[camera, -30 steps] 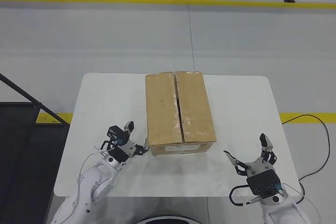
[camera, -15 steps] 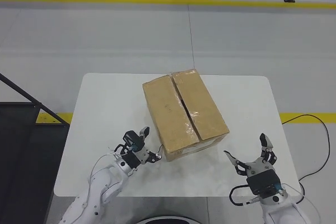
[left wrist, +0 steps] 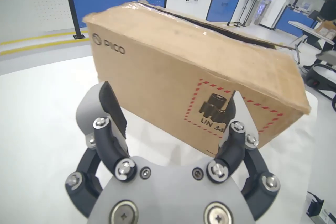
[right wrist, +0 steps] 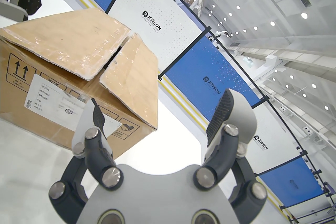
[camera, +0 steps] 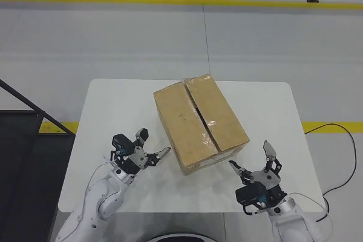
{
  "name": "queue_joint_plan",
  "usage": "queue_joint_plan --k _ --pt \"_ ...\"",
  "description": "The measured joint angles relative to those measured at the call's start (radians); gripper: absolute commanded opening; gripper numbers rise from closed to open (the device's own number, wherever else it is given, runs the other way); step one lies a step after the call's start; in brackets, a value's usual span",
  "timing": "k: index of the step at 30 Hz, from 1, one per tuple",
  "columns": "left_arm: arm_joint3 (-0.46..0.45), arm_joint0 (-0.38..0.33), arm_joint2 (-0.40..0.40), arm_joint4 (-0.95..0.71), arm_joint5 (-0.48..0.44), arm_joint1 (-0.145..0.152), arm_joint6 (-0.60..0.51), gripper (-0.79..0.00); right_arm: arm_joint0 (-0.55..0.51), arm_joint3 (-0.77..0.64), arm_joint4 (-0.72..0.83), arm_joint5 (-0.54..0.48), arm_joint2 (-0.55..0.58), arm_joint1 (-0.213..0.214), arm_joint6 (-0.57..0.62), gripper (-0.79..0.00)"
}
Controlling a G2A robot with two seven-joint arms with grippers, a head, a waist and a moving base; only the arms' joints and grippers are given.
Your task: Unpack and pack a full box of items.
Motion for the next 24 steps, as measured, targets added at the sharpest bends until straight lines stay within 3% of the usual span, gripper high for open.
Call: queue_joint_plan --k 7,10,11,14,20,24 --pt "0.0 0.009 -0.045 -0.046 -0.011 0.004 -0.005 0.0 0.074 0.039 -0.026 -0.013 -0.05 -0.006 0.058 0.0" --pt "0.003 0.01 -0.053 -0.057 -0.013 0.004 -0.006 0.0 0.099 0.053 -0.034 -0.01 -0.068 -0.009 0.083 -0.043" --pt "0.004 0.01 -0.055 -0.059 -0.012 0.004 -0.007 0.0 0.106 0.058 -0.035 -0.009 -0.074 -0.01 0.09 -0.095" --pt "0.008 0.01 -0.06 -0.066 -0.012 0.004 -0.006 0.0 0.119 0.069 -0.039 -0.007 -0.083 -0.012 0.107 -0.102" --pt "0.014 0.008 -0.066 -0.072 -0.014 0.004 -0.008 0.0 0.128 0.076 -0.045 0.022 -0.097 -0.016 0.114 -0.231" --pt "0.015 0.009 -0.066 -0.067 -0.014 0.004 -0.008 0.0 0.128 0.079 -0.05 0.03 -0.105 -0.017 0.117 -0.243"
